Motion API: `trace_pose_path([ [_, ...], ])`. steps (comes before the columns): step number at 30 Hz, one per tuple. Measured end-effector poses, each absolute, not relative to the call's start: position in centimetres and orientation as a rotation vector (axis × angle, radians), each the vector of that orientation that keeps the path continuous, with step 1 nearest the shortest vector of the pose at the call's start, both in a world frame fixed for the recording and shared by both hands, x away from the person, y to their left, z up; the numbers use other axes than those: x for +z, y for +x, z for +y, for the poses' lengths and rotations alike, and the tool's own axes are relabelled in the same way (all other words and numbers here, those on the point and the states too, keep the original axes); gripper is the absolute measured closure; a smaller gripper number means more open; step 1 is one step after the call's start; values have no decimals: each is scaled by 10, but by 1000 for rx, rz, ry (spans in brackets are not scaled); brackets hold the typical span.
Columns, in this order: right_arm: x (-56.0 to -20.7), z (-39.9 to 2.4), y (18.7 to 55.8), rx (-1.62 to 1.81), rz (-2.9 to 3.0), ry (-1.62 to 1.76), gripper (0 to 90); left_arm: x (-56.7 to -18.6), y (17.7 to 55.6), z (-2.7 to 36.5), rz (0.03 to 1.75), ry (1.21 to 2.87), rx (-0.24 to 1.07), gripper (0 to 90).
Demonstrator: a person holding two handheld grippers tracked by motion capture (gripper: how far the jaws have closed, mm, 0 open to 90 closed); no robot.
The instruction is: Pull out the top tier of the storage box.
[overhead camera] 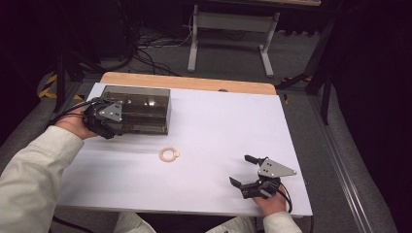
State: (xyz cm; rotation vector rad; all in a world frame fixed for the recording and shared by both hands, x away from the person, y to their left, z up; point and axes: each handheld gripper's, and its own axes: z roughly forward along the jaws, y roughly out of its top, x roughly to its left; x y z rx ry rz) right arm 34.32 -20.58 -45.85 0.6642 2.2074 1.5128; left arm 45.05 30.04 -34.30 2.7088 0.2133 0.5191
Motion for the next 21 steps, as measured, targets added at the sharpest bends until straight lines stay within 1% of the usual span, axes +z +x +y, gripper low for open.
trace_pose_path([
  [15,-459,-206,343,1512,2211,665,54,-354,455,292,199,2806,529,564],
  [18,-459,-206,343,1511,2212,665,54,-357,455,292,194,2846,561,605],
  [21,-459,-206,343,1511,2212,665,54,-357,455,293,190,2852,592,649],
])
